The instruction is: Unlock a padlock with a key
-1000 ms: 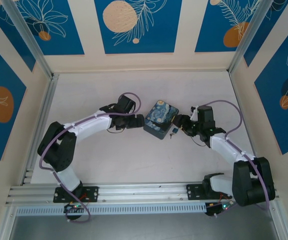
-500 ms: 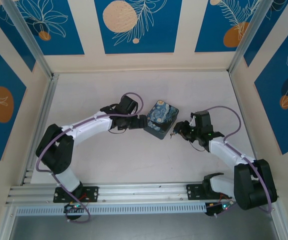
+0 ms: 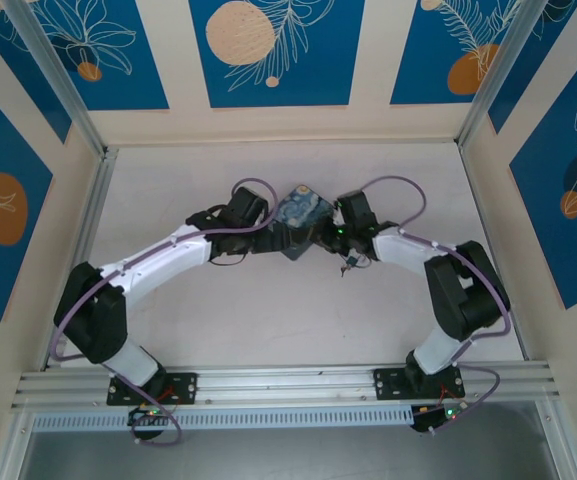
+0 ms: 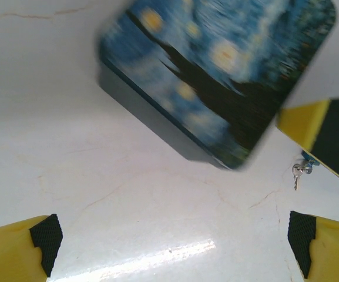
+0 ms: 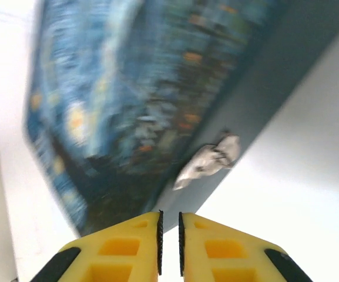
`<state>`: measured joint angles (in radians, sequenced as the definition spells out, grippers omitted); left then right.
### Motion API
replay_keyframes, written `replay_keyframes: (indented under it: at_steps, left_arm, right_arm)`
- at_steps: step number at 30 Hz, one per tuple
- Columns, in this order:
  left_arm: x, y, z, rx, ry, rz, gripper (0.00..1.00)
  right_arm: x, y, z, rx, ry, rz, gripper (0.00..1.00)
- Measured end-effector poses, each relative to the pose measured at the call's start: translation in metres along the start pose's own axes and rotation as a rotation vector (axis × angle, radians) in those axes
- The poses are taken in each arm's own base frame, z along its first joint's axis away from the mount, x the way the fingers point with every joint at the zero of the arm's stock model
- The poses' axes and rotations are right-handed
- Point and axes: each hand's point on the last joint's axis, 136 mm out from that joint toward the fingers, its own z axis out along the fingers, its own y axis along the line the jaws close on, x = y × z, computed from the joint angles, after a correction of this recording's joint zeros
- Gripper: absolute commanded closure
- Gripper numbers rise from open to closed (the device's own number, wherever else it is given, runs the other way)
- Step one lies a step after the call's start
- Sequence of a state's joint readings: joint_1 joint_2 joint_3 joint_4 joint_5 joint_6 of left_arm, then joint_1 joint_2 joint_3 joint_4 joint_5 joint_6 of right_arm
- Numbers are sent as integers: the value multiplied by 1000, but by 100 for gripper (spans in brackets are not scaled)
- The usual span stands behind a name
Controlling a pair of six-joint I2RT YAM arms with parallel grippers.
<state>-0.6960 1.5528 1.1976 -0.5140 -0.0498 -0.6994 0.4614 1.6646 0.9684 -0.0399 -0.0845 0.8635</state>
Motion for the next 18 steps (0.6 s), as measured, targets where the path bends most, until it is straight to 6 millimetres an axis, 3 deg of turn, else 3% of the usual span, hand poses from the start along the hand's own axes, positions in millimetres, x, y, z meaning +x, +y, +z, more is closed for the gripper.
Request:
replay_keyframes:
  at_steps: [3, 6, 9, 15, 18]
  left_arm:
    - [-7, 6, -13, -17, -32, -4, 0]
    - [-15, 15, -29, -34, -75, -16, 0]
    - [-27, 31, -46, -70, -136, -29, 0]
    - [-49, 85, -81, -229, -301, -33, 0]
    - [-55, 113, -97, -335, -410, 16, 0]
  right_arm:
    - [-4, 38, -2, -64, -12, -71, 57]
    - [-6, 44, -17, -74, -33, -82, 35]
    - [-9, 36, -41, -62, -64, -73, 13]
    - [-47, 2, -133, 1, -276, -49, 0]
    - [-71, -23, -178, 96, -424, -48, 0]
